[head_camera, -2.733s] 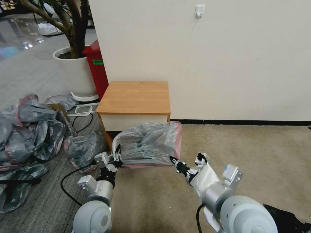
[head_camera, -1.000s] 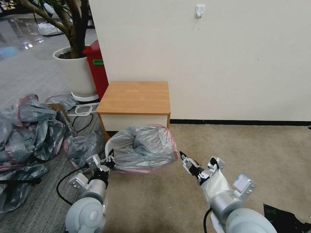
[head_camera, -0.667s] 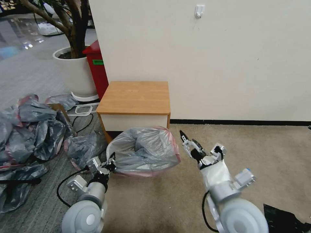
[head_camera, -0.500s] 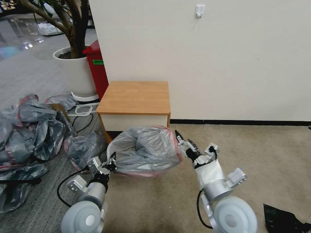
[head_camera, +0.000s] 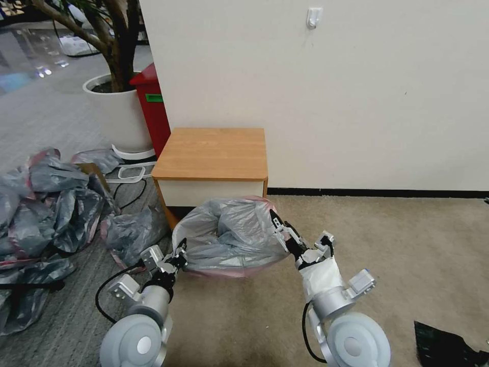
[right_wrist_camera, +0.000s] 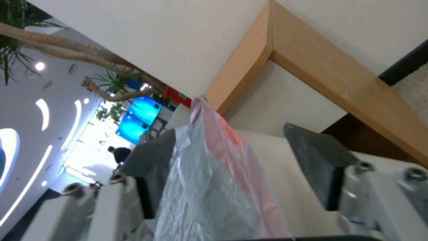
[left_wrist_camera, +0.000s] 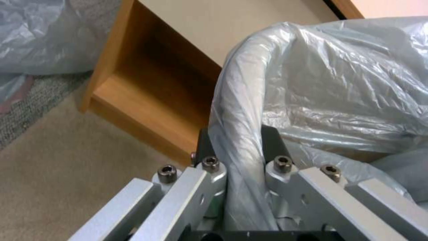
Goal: Pick up the garbage bag from the table and place it over the trash can.
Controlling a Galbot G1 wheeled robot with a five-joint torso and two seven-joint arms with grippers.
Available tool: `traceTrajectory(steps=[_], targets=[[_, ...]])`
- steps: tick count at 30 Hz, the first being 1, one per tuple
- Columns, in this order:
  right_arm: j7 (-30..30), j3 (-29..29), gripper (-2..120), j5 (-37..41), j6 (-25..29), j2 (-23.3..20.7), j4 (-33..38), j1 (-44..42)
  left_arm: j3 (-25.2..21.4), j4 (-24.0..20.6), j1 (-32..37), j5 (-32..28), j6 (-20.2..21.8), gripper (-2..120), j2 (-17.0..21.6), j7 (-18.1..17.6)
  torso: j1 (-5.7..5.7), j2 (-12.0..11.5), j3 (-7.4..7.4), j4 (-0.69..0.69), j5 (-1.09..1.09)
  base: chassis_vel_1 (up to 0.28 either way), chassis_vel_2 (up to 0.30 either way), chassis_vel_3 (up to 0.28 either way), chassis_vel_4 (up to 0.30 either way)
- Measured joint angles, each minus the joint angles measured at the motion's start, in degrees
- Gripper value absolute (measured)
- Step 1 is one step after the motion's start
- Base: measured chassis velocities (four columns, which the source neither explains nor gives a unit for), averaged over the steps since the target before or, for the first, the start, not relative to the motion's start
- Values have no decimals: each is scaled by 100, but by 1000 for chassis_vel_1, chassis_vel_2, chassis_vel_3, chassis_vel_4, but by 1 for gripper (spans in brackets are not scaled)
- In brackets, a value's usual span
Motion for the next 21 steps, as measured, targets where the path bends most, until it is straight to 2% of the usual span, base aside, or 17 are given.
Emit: traceTrajectory(steps=[1, 3, 6, 7, 10, 11, 14, 16, 18, 21], targets=[[10, -10, 60, 12, 25, 7, -5, 1, 5, 0, -1, -6, 0, 6, -6, 0, 0, 0, 0, 0, 0, 0, 0, 0, 0], [16, -13, 56, 18, 43, 12, -9, 1, 8, 1, -1, -10, 0, 6, -10, 0, 0, 0, 0, 0, 0, 0, 0, 0, 0], [28, -15, 41, 38, 105, 20, -10, -1, 20, 5, 1, -26, 2, 6, -18, -3, 0, 0, 0, 0, 0, 0, 0, 0, 0], [28, -15, 41, 38, 105, 20, -10, -1, 20, 5, 1, -26, 2, 6, -18, -3, 0, 0, 0, 0, 0, 0, 0, 0, 0], [27, -13, 28, 46, 121, 15, -7, -3, 21, 4, 10, -33, 21, 6, -19, -4, 0, 0, 0, 0, 0, 0, 0, 0, 0], [27, -13, 28, 46, 121, 15, -7, -3, 21, 4, 10, -33, 21, 6, -19, -4, 0, 0, 0, 0, 0, 0, 0, 0, 0], [17, -21, 14, 36, 122, 5, -5, -7, 20, -4, 13, -38, 24, 6, -19, -4, 0, 0, 0, 0, 0, 0, 0, 0, 0], [7, -25, 10, 33, 121, -5, -5, -9, 20, -4, 16, -37, 24, 6, -20, -4, 0, 0, 0, 0, 0, 0, 0, 0, 0], [-13, -22, 0, 27, 119, -16, -1, -9, 19, -4, 28, -32, 27, 6, -21, -4, 0, 0, 0, 0, 0, 0, 0, 0, 0], [-26, -21, 0, 21, 117, -20, 17, -7, 19, -4, 41, -26, 30, 6, -27, -2, 0, 0, 0, 0, 0, 0, 0, 0, 0]])
